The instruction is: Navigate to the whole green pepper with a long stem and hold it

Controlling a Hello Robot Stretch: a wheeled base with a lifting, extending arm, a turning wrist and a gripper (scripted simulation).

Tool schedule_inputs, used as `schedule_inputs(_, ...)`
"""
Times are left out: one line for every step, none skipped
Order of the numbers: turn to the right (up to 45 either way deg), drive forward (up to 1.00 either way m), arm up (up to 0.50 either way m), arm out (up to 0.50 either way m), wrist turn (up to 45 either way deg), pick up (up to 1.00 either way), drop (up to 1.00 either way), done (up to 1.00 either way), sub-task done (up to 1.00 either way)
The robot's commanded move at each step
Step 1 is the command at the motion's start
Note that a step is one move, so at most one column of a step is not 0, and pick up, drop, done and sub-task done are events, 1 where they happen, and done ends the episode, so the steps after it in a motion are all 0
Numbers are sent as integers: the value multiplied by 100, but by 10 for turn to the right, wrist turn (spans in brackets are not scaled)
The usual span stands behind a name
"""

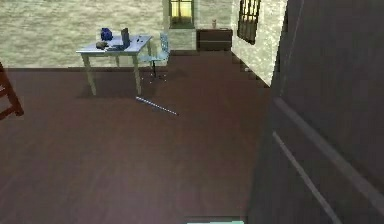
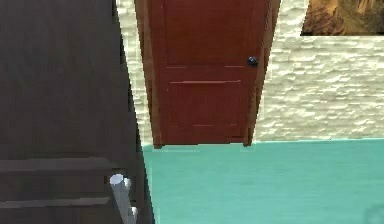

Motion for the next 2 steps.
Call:
schedule_inputs(-450, 0, 0, 0, 0, 0, 0, 0, 0)
schedule_inputs(-450, 0, 0, 0, 0, 0, 0, 0, 0)
